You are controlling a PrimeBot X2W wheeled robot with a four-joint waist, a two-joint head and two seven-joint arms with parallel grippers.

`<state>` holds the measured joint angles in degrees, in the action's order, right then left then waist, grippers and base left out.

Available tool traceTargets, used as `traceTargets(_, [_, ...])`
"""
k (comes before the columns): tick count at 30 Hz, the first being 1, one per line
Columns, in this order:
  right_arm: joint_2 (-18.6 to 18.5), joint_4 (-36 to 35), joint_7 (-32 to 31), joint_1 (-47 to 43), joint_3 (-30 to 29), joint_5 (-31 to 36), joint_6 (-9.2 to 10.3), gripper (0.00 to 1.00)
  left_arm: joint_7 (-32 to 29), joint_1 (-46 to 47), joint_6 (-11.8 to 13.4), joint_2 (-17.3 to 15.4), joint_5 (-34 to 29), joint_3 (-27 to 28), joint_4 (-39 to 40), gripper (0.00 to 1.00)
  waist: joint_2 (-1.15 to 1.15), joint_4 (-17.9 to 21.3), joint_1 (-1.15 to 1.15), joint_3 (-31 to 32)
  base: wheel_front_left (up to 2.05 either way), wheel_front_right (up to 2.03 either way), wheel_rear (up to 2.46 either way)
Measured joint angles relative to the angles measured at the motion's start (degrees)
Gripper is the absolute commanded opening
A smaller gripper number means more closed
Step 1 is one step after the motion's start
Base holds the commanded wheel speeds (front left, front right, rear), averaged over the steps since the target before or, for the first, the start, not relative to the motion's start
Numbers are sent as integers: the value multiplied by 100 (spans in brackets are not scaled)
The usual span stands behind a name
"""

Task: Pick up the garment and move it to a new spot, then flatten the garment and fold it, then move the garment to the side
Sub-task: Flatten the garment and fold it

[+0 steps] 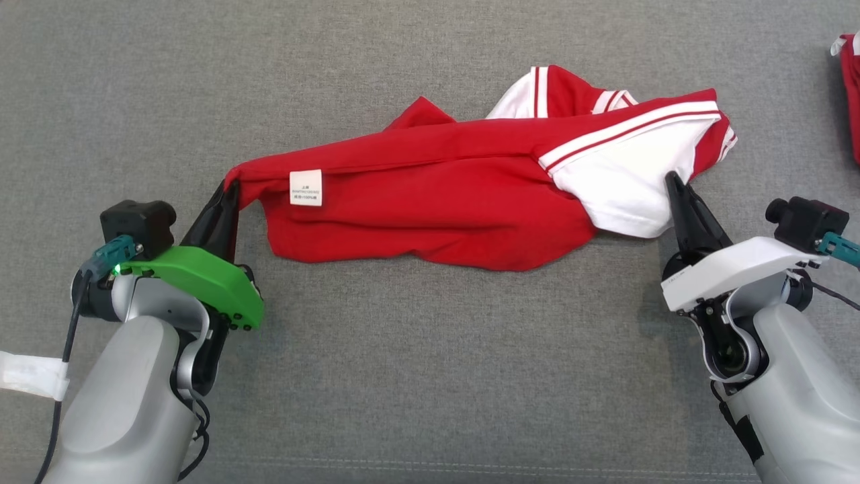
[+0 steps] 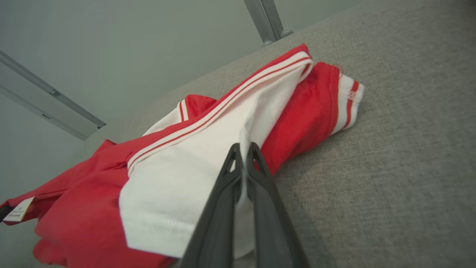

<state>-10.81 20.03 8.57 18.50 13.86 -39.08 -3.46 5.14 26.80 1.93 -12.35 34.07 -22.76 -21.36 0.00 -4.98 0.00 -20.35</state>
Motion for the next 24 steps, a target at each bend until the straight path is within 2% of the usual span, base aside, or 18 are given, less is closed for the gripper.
traceTargets(7, [-23, 122, 54, -71, -82, -24, 12, 0, 108, -48, -118, 3, 11, -19, -482, 0, 0, 61, 0, 79, 0, 0, 0])
traceTargets(11, [-71, 176, 55, -111, -78, -2, 52, 0, 225, -48, -194, 26, 23, -24, -671, 7, 0, 84, 0, 102, 0, 0, 0])
traceTargets(13, [-38, 164, 67, -114, -85, -24, 51, 0, 279, -48, -220, 42, 47, -20, -756, 5, 0, 93, 0, 110, 0, 0, 0])
traceTargets(16, [58, 100, 113, -127, -146, -164, 46, 0, 444, -48, -242, 99, 103, 53, -754, 1, 0, 101, 0, 131, 0, 0, 0])
traceTargets(24, [21, -87, 200, -475, -416, -412, -5, 0, 679, -196, -379, 60, 167, 158, -399, 0, 0, 112, 0, 299, 0, 0, 0])
